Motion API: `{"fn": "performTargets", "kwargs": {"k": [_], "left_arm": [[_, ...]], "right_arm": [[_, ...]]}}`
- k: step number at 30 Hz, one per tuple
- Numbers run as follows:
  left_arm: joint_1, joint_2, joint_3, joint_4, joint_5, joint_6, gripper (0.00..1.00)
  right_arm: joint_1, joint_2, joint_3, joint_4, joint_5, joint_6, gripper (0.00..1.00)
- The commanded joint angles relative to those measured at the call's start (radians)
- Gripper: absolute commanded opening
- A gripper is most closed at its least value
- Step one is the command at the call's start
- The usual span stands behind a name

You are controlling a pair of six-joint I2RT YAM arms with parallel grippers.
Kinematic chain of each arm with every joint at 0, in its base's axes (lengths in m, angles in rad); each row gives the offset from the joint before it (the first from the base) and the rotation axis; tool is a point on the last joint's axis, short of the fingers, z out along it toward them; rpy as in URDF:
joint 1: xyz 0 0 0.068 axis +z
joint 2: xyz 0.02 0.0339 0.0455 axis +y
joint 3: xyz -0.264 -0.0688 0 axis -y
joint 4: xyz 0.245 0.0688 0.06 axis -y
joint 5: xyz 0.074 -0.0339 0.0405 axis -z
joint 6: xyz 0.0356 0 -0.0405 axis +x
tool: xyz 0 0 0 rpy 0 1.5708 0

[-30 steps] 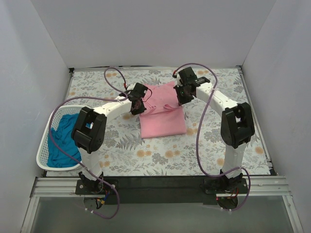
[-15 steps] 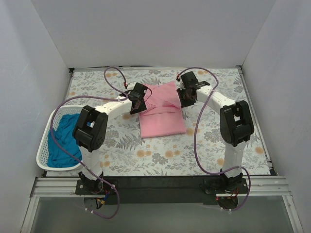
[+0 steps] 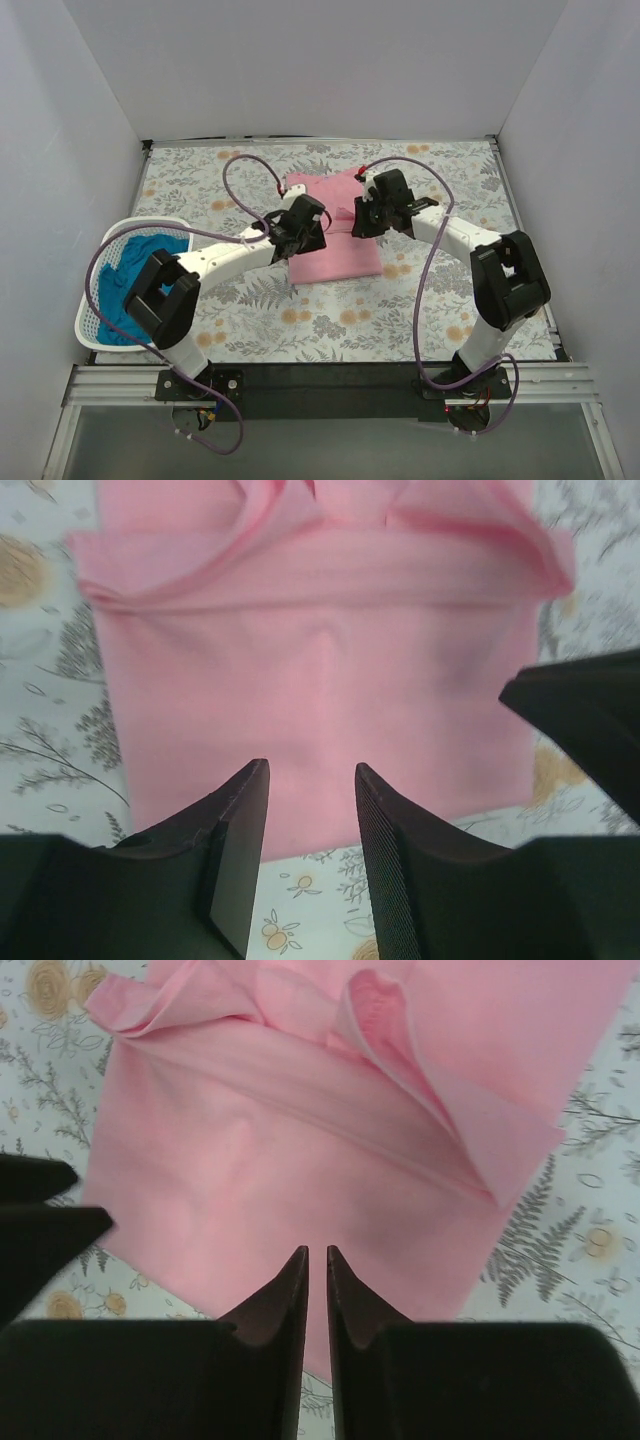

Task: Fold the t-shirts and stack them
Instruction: Fold the tshirt

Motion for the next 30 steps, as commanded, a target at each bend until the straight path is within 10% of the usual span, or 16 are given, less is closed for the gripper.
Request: {"fn": "performTargets", "kwargs": {"k": [1, 23, 30], "left_arm": [[-0.043, 0.049, -0.055, 0.007, 0.030, -0.041, 0.38], [-0.082, 0.037, -0.265, 0.013, 0.125, -0.082, 0.38], [-0.094, -0.076, -0.332, 0.007, 0.144, -0.110, 0.38]], "right_arm": [[0.018, 0.045, -0.017, 0.146, -0.095, 0.042, 0.17], [-0.048, 0.368, 0.327, 0.238, -0.016, -0.012, 0.18], [-0.062, 0.244, 0.229, 0.240, -0.218, -0.009, 0.27]]}}
